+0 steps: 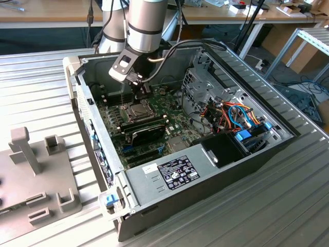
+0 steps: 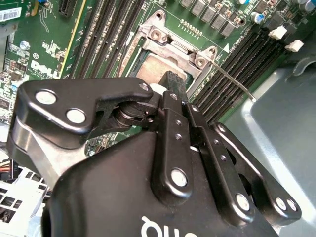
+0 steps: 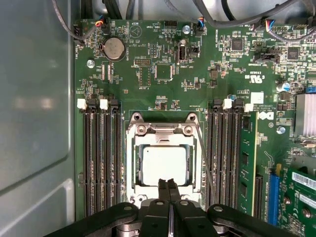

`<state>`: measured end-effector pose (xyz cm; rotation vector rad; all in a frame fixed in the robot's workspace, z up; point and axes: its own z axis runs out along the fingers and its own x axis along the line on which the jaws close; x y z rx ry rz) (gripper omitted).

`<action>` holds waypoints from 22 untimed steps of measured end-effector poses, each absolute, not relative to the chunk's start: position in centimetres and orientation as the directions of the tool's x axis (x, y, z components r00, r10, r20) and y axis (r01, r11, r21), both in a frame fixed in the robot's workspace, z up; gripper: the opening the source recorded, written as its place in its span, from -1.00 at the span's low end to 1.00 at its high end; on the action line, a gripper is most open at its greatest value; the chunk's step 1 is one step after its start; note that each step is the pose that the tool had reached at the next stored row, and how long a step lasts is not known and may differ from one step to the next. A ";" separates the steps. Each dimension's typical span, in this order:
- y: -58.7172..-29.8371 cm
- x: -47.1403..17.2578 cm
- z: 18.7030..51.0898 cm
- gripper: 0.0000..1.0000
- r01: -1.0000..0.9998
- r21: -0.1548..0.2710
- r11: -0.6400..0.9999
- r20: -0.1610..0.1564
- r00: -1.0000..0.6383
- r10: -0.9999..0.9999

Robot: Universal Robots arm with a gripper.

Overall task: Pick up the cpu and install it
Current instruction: 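Install the first cpu locking lever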

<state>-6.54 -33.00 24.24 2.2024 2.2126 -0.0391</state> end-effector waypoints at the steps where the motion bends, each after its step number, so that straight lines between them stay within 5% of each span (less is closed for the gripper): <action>1: -33.0 -6.5 24.4 -0.79 1.000 -0.004 0.005 -0.033 -0.005 0.999; 22: -33.0 -9.9 24.6 -0.79 1.000 -0.001 0.005 -0.034 -0.005 0.999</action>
